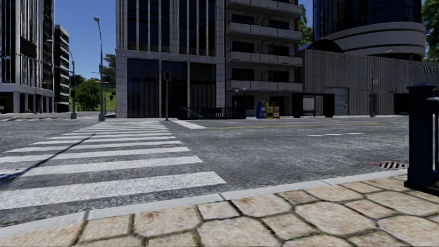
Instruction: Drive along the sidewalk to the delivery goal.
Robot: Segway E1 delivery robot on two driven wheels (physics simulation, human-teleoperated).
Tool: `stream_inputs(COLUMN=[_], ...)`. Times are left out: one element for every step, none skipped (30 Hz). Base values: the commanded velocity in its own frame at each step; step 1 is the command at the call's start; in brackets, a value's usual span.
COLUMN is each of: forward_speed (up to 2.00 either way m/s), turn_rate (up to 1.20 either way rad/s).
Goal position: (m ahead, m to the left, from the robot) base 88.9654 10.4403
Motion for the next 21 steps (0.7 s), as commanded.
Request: stream_inputs(forward_speed=[2.0, 2.0, 2.0, 2.0, 2.0, 2.0, 2.0, 2.0, 2.0, 2.0, 2.0, 2.0, 2.0, 2.0, 2.0, 2.0, 2.0, 2.0, 2.0, 2.0, 2.0], turn_rate=[1.2, 1.2, 1.2, 1.2, 1.2, 1.2, 1.2, 0.69, 0.0, 0.0, 0.0, 0.0, 0.0, 0.0, 0.0, 0.0, 0.0, 0.0, 0.0, 0.0, 0.0])
